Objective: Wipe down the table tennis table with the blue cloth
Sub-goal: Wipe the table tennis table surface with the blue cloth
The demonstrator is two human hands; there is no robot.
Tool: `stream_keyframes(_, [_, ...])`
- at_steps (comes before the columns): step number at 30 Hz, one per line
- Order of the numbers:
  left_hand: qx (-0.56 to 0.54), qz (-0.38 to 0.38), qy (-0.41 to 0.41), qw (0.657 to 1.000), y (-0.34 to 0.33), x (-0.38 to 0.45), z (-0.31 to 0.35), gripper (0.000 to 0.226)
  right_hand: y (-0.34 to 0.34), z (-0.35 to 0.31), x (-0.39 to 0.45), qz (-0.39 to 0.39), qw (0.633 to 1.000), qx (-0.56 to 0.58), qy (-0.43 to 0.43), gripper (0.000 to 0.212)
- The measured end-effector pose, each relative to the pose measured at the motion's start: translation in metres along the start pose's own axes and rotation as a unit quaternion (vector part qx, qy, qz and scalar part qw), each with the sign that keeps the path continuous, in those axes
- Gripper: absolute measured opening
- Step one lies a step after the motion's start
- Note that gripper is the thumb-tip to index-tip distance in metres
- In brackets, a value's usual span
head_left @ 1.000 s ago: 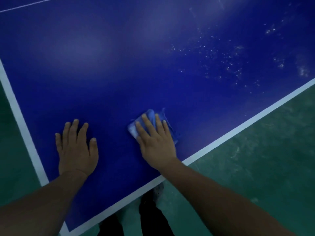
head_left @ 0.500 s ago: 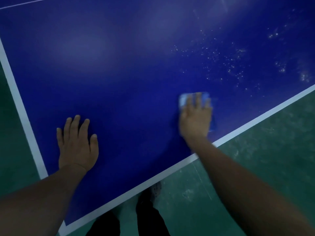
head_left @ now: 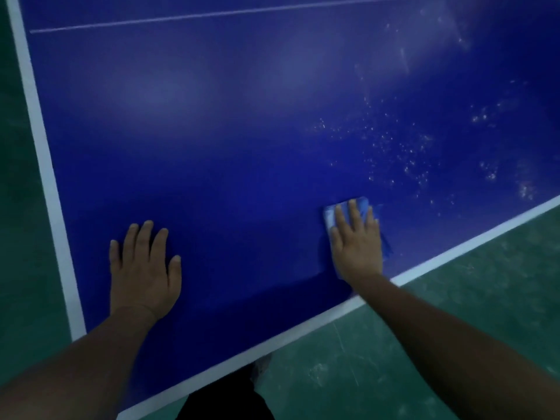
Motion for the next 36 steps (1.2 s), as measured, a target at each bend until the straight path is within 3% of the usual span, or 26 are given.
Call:
stream_keyframes(8, [-0.050, 0.037, -0.020, 0.998, 0.006, 0.079, 0.058, 0.062, 0.013, -0.074, 0.046, -0.006, 0.967, -0.051, 0.251, 0.053])
stream_keyframes(14, [-0.079, 0.061, 0.018, 0.995, -0.001, 0.143, 0.114, 0.064, 0.028, -0.110, 0.115, 0.005, 0.934, -0.090, 0.347, 0.053])
stream_keyframes(20, [-0.007, 0.034, 0.068, 0.997, -0.024, 0.153, 0.123, 0.066, 0.056, -0.160, 0.217, 0.001, 0.926, -0.091, 0.366, 0.056])
stream_keyframes(22, [0.009, 0.022, 0.066, 0.998, -0.028, 0.155, 0.123, 0.064, 0.071, -0.158, 0.276, 0.031, 0.934, -0.102, 0.340, 0.061])
stream_keyframes(26, [0.003, 0.035, 0.065, 0.997, -0.026, 0.155, 0.125, 0.062, 0.115, -0.103, 0.395, 0.074, 0.989, -0.064, 0.114, 0.063])
stream_keyframes(29, [0.002, 0.034, 0.068, 0.997, -0.026, 0.154, 0.123, 0.062, 0.117, -0.106, 0.398, 0.076, 0.996, 0.000, 0.036, 0.056])
stream_keyframes(30, [0.002, 0.033, 0.069, 0.997, -0.026, 0.154, 0.122, 0.062, 0.109, -0.121, 0.382, 0.091, 0.994, -0.018, 0.066, 0.057])
stream_keyframes(32, [0.003, 0.030, 0.070, 0.997, -0.025, 0.153, 0.122, 0.062, 0.088, -0.163, 0.322, 0.099, 0.970, -0.044, 0.215, 0.061])
stream_keyframes(34, [0.007, 0.029, 0.072, 0.997, -0.024, 0.154, 0.123, 0.062, 0.062, -0.186, 0.247, 0.084, 0.909, -0.063, 0.403, 0.057])
stream_keyframes(36, [0.010, 0.027, 0.074, 0.997, -0.024, 0.155, 0.124, 0.062, 0.058, -0.188, 0.219, 0.042, 0.858, -0.098, 0.503, 0.056])
Point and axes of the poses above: each hand's wrist, its own x-axis towards the middle knuckle, its own y-axis out of the back of the hand, z = x × y, the point moved 6 cm from there along x, towards the middle knuckle, and after that the axes turned 10 degrees about -y, right-handed, at the moved point
